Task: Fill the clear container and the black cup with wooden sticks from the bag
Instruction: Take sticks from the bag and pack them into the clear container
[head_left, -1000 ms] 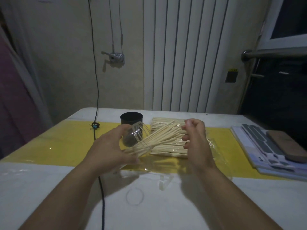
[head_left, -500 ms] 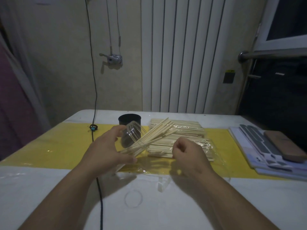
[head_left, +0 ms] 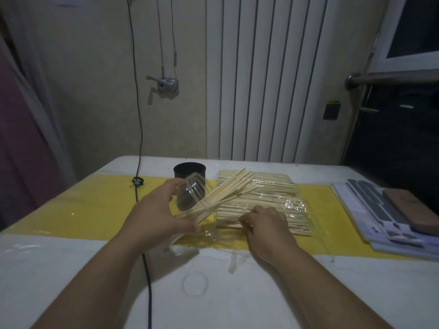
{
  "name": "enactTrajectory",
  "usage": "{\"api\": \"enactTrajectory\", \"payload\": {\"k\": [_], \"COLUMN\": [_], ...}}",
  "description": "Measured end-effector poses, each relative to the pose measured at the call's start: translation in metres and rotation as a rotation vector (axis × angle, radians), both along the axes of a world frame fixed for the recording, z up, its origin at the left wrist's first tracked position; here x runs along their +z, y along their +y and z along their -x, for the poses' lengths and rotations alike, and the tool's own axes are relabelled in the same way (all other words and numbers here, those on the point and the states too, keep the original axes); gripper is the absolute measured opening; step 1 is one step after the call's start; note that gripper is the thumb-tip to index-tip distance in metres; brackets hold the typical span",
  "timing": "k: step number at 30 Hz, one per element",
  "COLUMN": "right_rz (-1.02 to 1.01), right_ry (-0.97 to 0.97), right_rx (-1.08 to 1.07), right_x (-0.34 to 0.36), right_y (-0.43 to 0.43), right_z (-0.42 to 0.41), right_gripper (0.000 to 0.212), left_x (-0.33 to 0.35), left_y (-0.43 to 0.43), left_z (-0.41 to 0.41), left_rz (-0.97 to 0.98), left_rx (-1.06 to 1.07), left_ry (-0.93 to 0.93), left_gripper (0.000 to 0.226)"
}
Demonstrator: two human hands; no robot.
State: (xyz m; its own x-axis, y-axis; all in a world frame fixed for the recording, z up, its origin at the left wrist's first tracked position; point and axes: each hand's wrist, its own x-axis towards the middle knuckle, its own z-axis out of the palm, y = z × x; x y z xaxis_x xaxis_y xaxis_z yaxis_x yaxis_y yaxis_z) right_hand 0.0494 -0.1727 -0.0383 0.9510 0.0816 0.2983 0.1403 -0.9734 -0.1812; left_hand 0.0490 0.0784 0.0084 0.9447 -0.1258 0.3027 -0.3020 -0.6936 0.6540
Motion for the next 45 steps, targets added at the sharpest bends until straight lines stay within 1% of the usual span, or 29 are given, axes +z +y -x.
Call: {"api": "enactTrajectory", "payload": {"k": [4, 9, 14, 17, 19, 21, 23, 26, 28, 31, 33, 36, 39, 40, 42, 43, 45], "right_rz": [-0.006, -0.006, -0.042, -0.026, -0.037, -0.031, -0.018, -0.096, -0.123, 0.038, 0.093, 0.033, 0.066, 0.057, 0.037, 0.058, 0.083], "right_ry": [-0.040, -0.031, 0.084, 0.099, 0.132, 0.151, 0.145, 0.099, 0.065, 0.038, -0.013, -0.060, -0.128, -0.139, -0.148, -0.165, -0.230], "right_rx": [0.003, -0.015, -0.014, -0.007, -0.009, -0.025, -0.029, -0.019, 0.006, 0.042, 0.060, 0.060, 0.067, 0.062, 0.058, 0.057, 0.087], "right_x": [0.000, -0.001, 0.001, 0.001, 0.001, 0.001, -0.001, -0.006, -0.007, -0.004, 0.000, 0.013, 0.031, 0.036, 0.040, 0.041, 0.041], "right_y": [0.000, 0.002, 0.001, 0.002, 0.004, 0.005, 0.004, 0.005, 0.006, 0.008, 0.007, 0.009, 0.012, 0.013, 0.012, 0.012, 0.012], "right_z": [-0.001, -0.002, -0.001, -0.001, -0.001, -0.002, -0.003, -0.004, -0.006, -0.002, 0.002, 0.013, 0.025, 0.028, 0.031, 0.032, 0.031], "right_gripper": [0.022, 0.024, 0.026, 0.026, 0.029, 0.027, 0.023, 0.018, 0.025, 0.023, 0.022, 0.015, 0.005, 0.009, 0.021, 0.027, 0.029], "left_x": [0.000, 0.001, 0.000, 0.000, 0.001, 0.001, 0.001, 0.001, 0.001, 0.001, 0.000, 0.000, 0.000, 0.000, 0.000, 0.000, 0.000], "left_y": [-0.001, -0.001, -0.001, -0.001, -0.001, -0.001, -0.001, -0.001, -0.001, 0.000, 0.001, 0.001, 0.001, 0.001, 0.001, 0.001, 0.001], "left_z": [0.000, 0.001, 0.000, 0.000, 0.000, 0.001, 0.001, 0.001, 0.001, 0.000, 0.000, -0.001, -0.001, -0.001, -0.001, -0.001, 0.000], "left_rz": [0.000, -0.001, 0.000, -0.009, -0.008, -0.003, -0.010, -0.008, 0.000, -0.002, -0.004, 0.000, 0.002, 0.003, 0.019, 0.032, 0.045], "left_rx": [0.003, 0.008, 0.005, 0.000, -0.004, -0.005, -0.003, -0.001, 0.000, 0.009, 0.013, 0.018, 0.027, 0.032, 0.040, 0.041, 0.037], "left_ry": [-0.002, -0.006, -0.003, -0.003, -0.010, -0.014, -0.013, -0.012, -0.007, -0.004, -0.004, 0.005, 0.004, 0.005, 0.008, 0.013, 0.018], "left_gripper": [0.100, 0.100, 0.100, 0.101, 0.097, 0.093, 0.093, 0.095, 0.095, 0.098, 0.098, 0.100, 0.101, 0.101, 0.102, 0.102, 0.102]}}
